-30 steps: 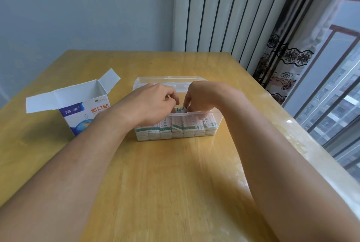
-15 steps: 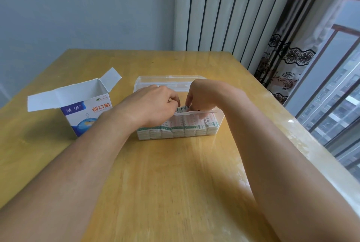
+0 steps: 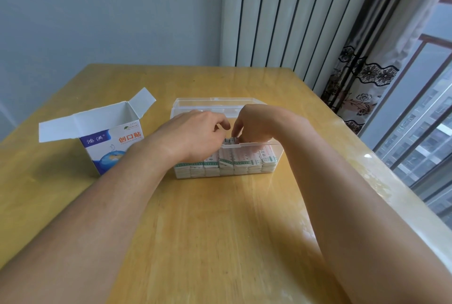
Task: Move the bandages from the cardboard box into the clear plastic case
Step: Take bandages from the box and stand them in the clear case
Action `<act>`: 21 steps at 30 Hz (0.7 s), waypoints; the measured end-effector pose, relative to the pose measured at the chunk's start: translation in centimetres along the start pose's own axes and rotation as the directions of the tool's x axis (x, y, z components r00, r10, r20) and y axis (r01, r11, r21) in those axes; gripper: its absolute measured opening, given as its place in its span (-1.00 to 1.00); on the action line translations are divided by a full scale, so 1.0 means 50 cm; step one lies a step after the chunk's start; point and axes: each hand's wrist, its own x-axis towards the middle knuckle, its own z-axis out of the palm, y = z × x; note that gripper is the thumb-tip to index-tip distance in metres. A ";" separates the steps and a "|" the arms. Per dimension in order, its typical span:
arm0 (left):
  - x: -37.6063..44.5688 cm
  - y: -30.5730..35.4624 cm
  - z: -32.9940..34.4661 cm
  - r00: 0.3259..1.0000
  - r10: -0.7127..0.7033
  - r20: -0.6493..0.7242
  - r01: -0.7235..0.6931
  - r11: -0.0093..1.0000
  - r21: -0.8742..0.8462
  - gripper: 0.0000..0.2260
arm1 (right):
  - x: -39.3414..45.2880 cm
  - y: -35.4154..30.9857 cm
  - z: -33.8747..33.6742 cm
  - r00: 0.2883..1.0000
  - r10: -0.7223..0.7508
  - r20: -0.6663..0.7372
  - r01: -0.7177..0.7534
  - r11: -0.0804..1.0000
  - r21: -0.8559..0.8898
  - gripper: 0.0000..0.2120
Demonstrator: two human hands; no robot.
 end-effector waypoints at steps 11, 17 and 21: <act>0.001 0.004 -0.001 0.993 -0.032 0.111 0.019 0.994 0.111 -0.57 | -0.007 -0.002 -0.004 1.000 -0.017 0.005 0.017 1.000 -0.013 -0.74; 0.010 -0.003 0.006 0.997 -0.059 0.050 0.053 0.991 0.122 -0.62 | -0.005 0.001 -0.003 1.000 -0.016 -0.011 0.016 1.000 0.014 -0.76; 0.012 -0.001 0.009 0.996 -0.082 0.021 0.080 0.991 0.106 -0.62 | -0.007 0.000 -0.001 1.000 -0.014 -0.008 0.015 1.000 0.021 -0.77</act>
